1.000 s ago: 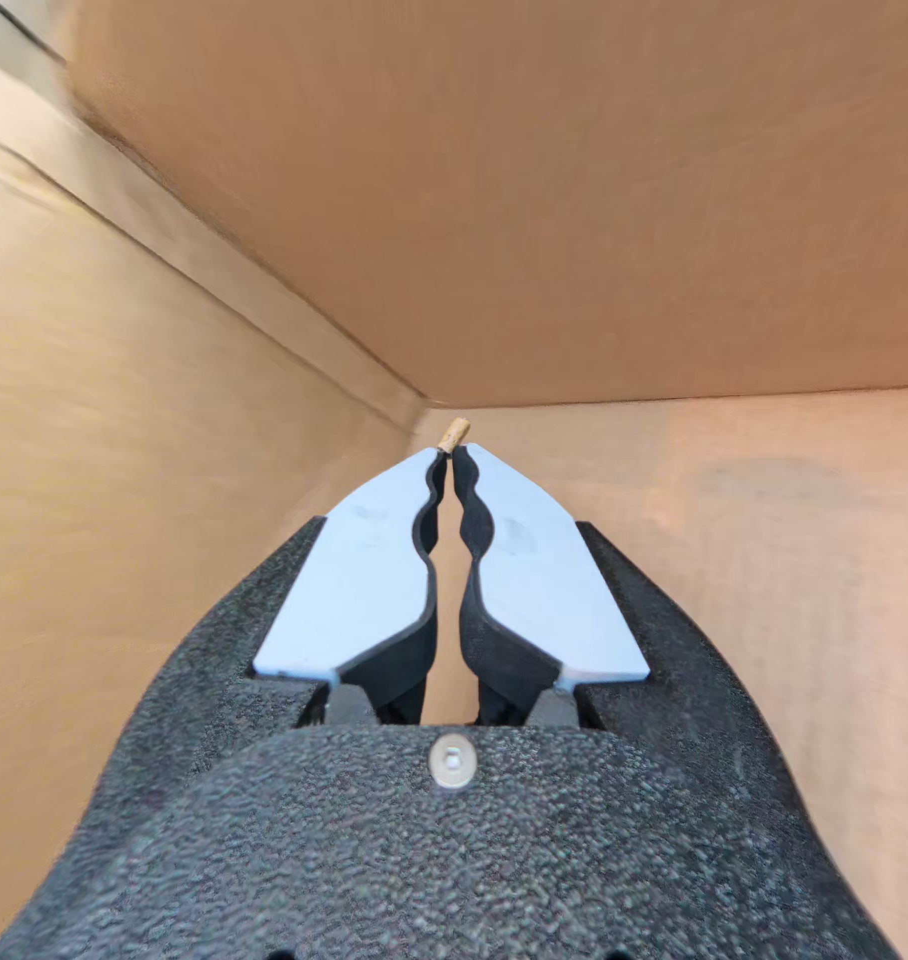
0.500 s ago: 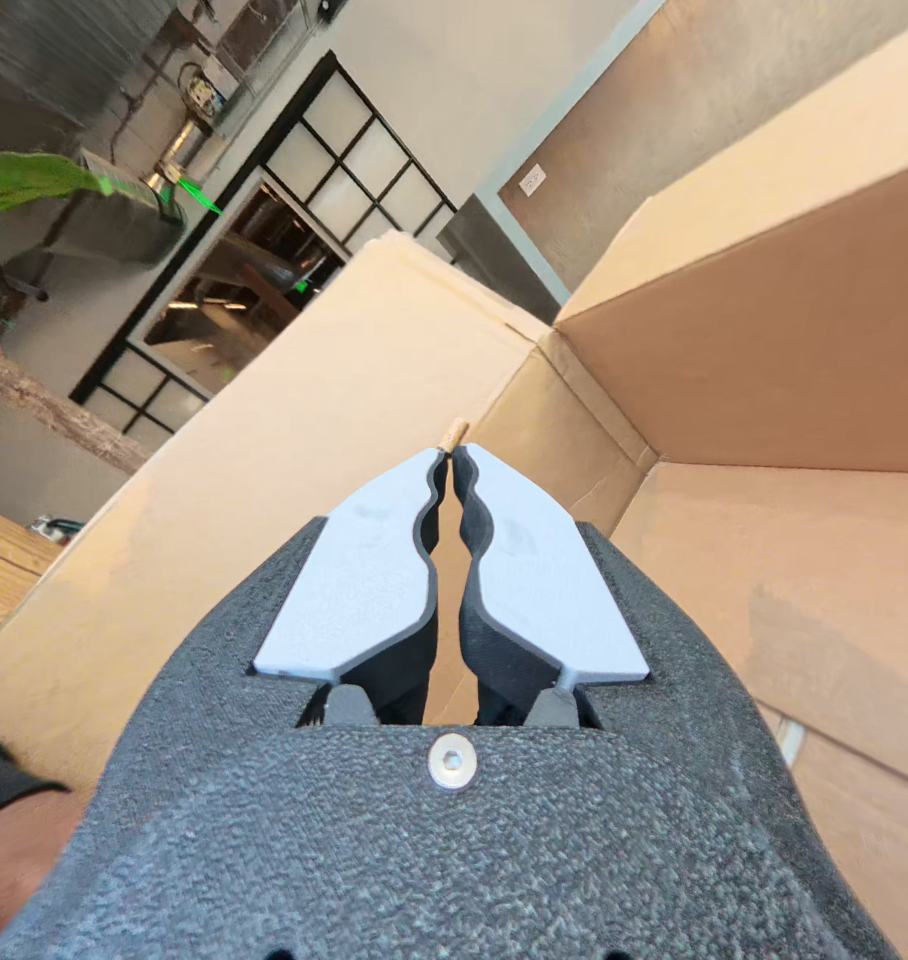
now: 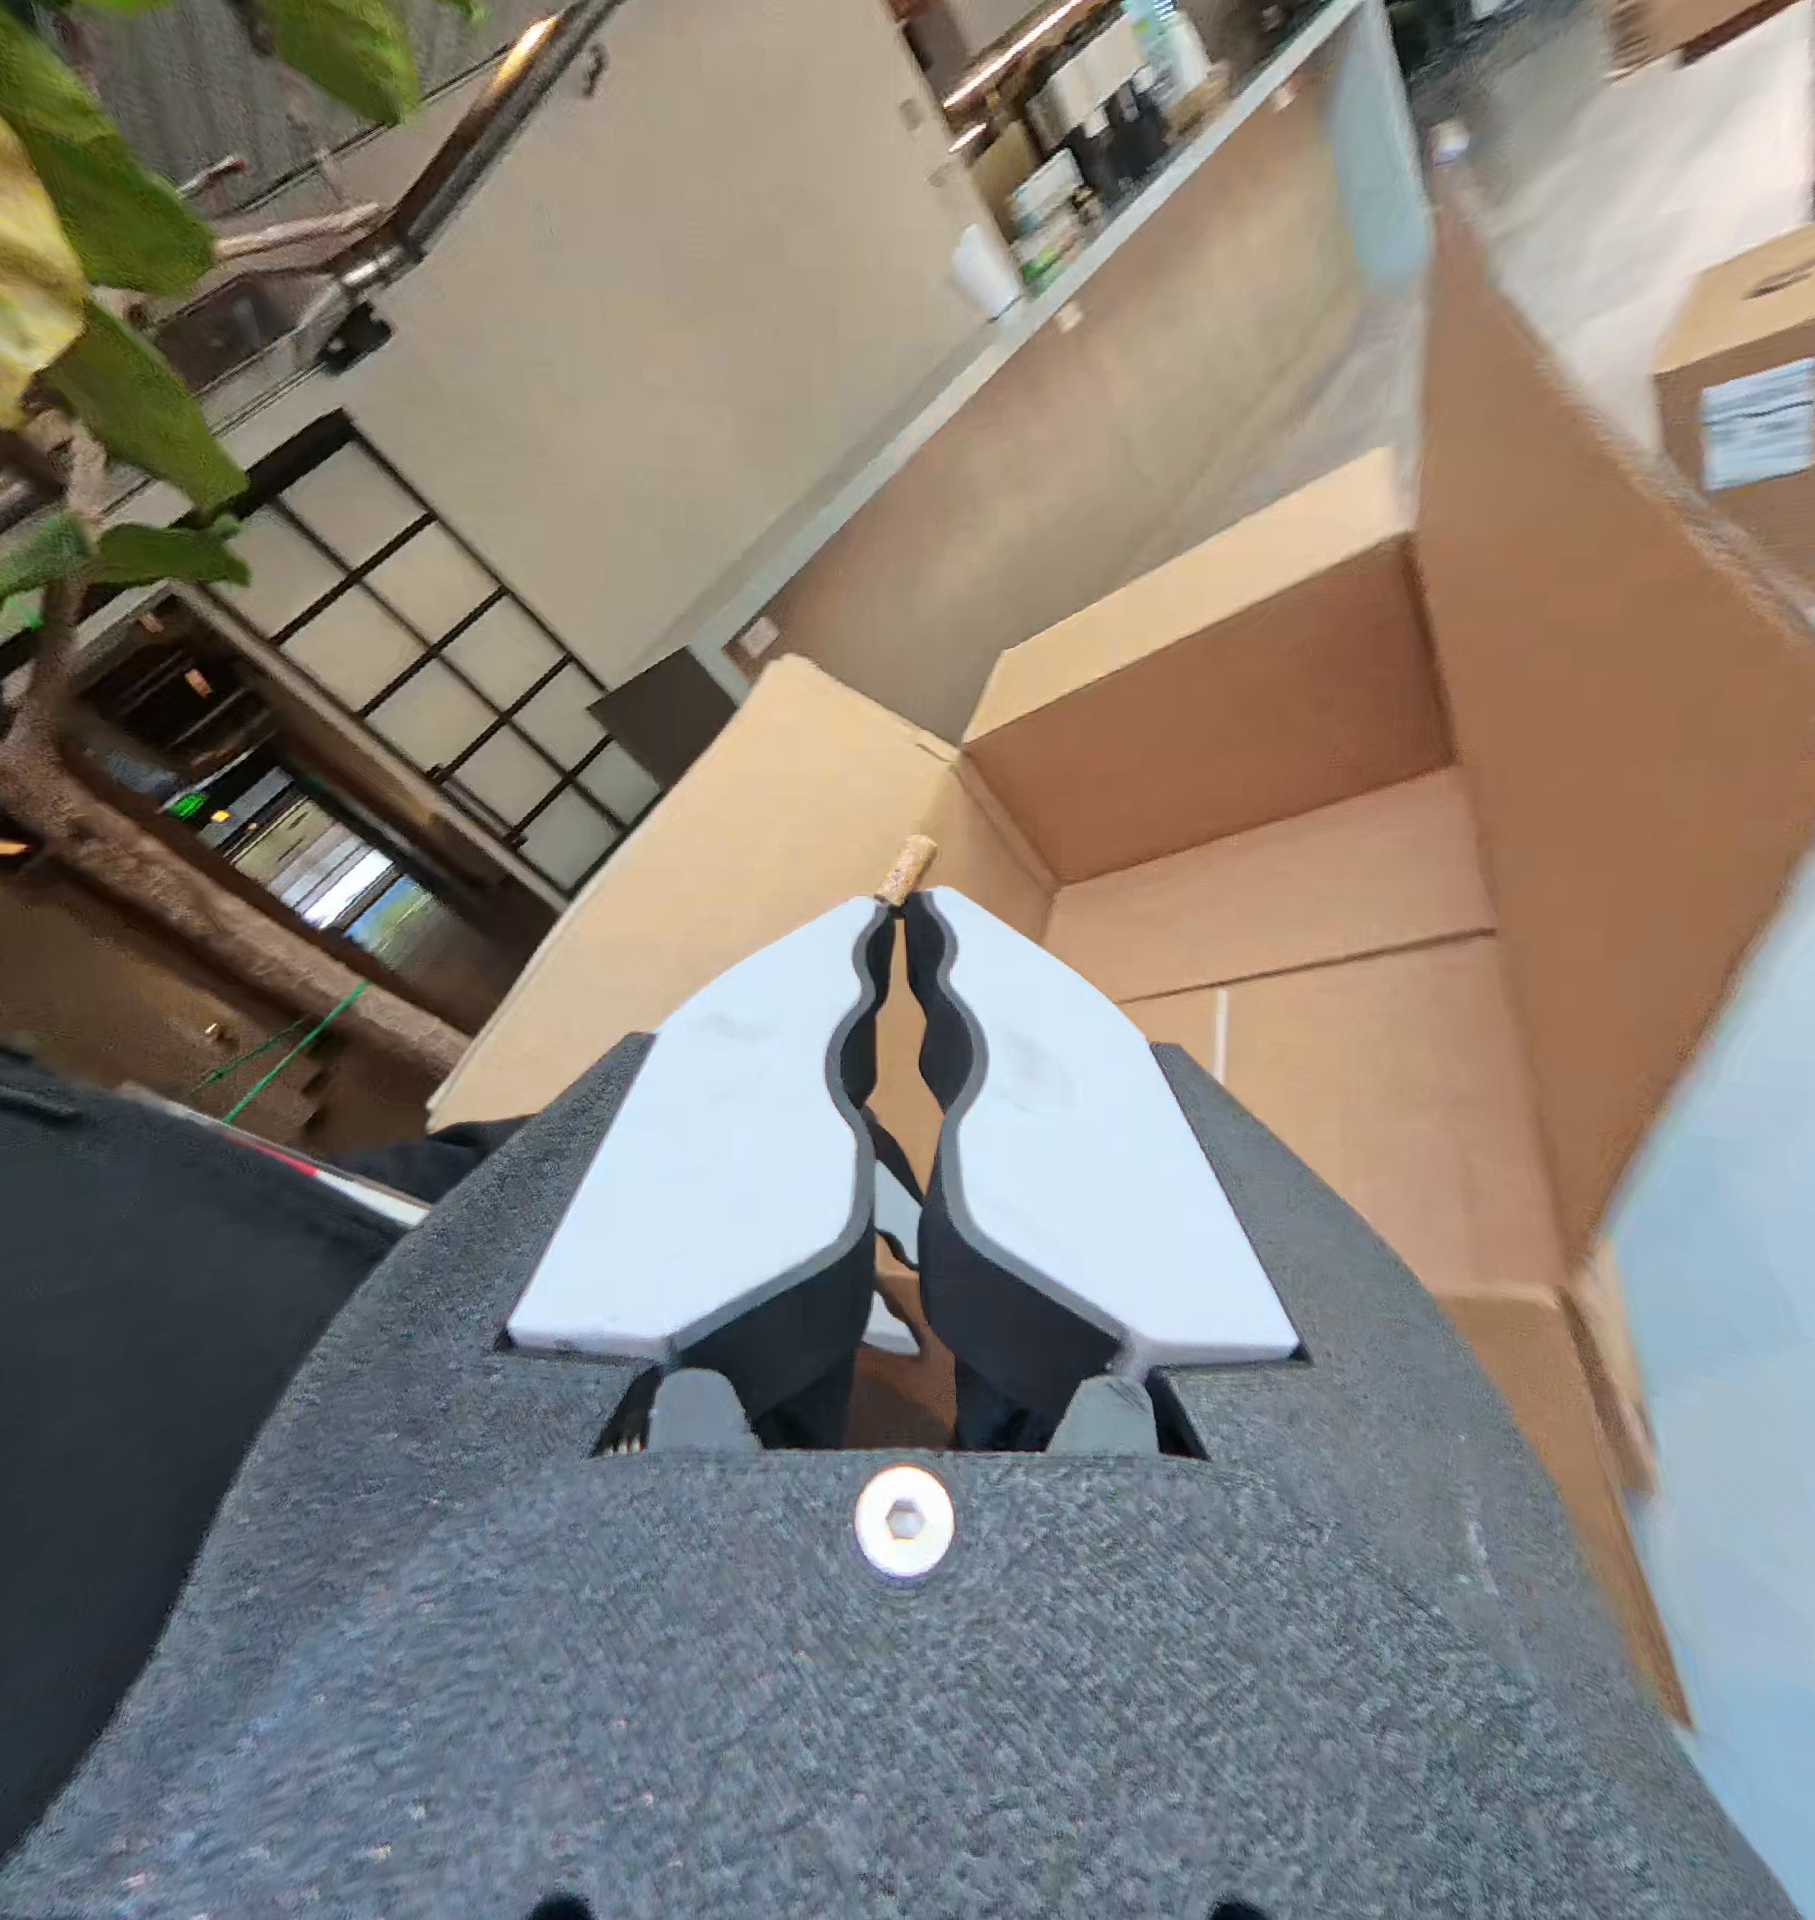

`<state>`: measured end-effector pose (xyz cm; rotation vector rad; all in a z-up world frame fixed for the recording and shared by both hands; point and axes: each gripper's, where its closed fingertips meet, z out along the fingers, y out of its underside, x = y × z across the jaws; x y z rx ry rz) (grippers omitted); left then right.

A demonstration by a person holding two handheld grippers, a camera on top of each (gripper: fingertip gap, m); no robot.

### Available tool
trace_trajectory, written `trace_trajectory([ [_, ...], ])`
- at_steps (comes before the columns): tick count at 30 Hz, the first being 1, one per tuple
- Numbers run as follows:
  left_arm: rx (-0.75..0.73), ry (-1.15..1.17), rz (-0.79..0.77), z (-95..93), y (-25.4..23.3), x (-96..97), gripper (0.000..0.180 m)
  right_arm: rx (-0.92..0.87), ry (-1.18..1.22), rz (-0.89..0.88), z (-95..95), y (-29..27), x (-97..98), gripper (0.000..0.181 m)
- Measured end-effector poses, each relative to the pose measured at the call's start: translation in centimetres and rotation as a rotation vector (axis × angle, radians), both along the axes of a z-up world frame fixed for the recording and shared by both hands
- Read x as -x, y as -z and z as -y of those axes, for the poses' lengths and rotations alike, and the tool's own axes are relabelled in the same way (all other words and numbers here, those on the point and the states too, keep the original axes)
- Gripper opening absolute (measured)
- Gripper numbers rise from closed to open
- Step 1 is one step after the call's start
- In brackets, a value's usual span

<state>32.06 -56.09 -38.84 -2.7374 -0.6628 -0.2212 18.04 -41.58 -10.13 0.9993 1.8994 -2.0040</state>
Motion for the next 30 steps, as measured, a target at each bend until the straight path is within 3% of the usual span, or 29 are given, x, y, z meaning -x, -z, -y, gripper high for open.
trace_trajectory([
  [6,0.025,0.004,-0.008,0.0,0.0,0.0,0.023,0.03,0.31,0.091,-15.3,7.2,2.0,0.003],
  [13,0.1,0.005,-0.026,-2.0,0.0,2.6,0.02,0.082,0.341,0.141,-22.8,13.9,8.5,0.003],
  [23,0.151,-0.181,-0.043,-16.5,0.0,18.3,0.022,0.106,0.25,0.136,-28.9,16.0,13.9,0.003],
  [30,0.234,-0.08,-0.092,-22.7,0.2,25.1,0.021,0.148,0.289,0.15,-30.8,16.0,14.0,0.003],
])
